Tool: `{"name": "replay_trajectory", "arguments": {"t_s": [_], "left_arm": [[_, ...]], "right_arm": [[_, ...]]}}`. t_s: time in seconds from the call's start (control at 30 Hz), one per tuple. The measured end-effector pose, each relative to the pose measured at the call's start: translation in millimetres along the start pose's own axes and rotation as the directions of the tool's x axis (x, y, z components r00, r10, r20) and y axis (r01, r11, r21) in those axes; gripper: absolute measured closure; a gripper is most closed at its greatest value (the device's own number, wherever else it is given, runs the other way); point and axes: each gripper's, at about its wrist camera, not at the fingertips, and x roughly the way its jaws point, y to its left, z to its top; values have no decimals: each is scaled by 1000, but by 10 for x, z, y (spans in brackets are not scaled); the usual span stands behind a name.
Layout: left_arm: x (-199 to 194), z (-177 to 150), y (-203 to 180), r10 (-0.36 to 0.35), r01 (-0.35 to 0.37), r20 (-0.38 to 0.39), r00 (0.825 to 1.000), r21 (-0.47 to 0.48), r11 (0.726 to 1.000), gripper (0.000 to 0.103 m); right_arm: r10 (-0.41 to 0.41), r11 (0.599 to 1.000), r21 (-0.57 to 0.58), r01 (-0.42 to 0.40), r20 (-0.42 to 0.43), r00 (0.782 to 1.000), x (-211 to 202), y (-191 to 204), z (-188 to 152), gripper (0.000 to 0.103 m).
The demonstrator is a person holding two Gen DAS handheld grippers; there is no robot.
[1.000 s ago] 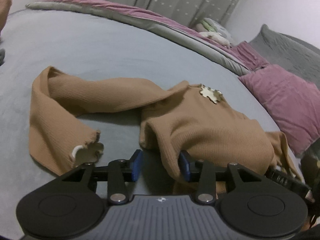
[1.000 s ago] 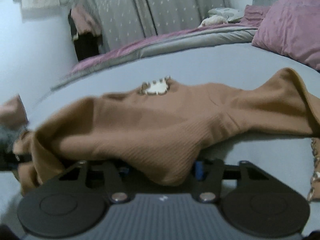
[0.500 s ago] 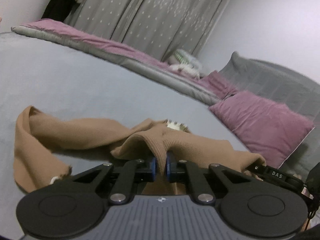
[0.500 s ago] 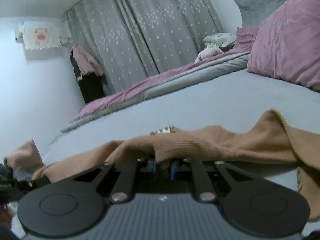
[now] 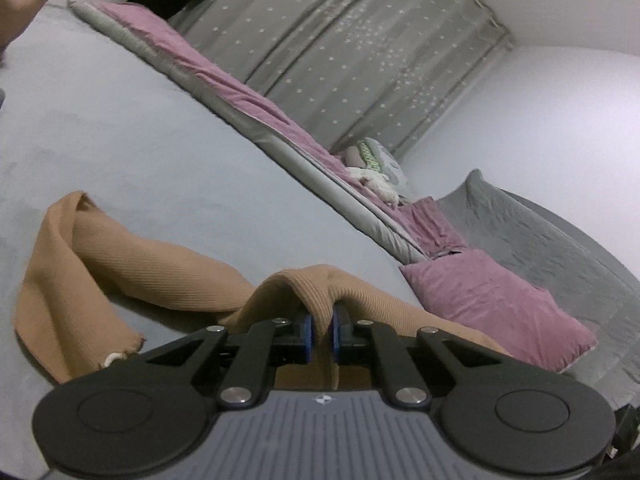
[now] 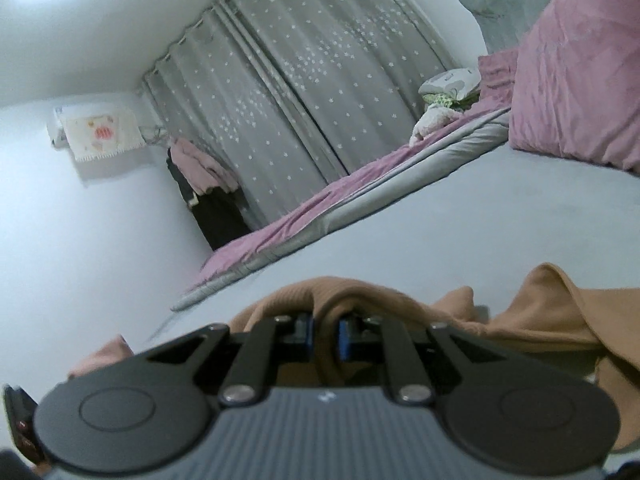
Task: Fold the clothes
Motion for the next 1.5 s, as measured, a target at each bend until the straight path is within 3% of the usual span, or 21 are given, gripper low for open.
{"name": "replay_trajectory", "arguments": {"t_s": [0.3,0.7,0.8,0.9,0.97,1.0,1.2,1.37,1.5], "left_arm": [[157,-58,76,86,-86,-13,996,17,996,95],[512,-228,195,220,-217,-47,974,62,974,93],[580,-275,207,263,-256,-66,963,94,962,89],[620,-297,214,284,-275,-91,955,94,957,86],[598,-295,208,281,-273,-108,954,79,959,78],[578,-288,202,277,-271,-116,954,71,960,71],[376,-239,176,254,-246,-154,955,69,967,62],[221,-278,65,233,-210,-179,956,141,968,56],[168,-367,-5,225,-173,-239,945,220,960,55]], "right_arm": [[28,996,80,-25,-25,999,178,-199,14,92],[-71,993,82,81,-109,991,547,-396,-198,90],[-121,989,72,133,-147,982,623,-458,-283,86],[-141,985,77,157,-172,975,648,-502,-347,74],[-138,984,85,154,-172,975,618,-504,-352,47],[-135,985,81,151,-171,976,603,-495,-356,42],[-134,989,31,144,-212,968,559,-392,-417,38],[-147,989,-12,149,-234,961,480,-330,-461,33],[-159,987,-31,156,-242,957,352,-313,-480,32]]}}
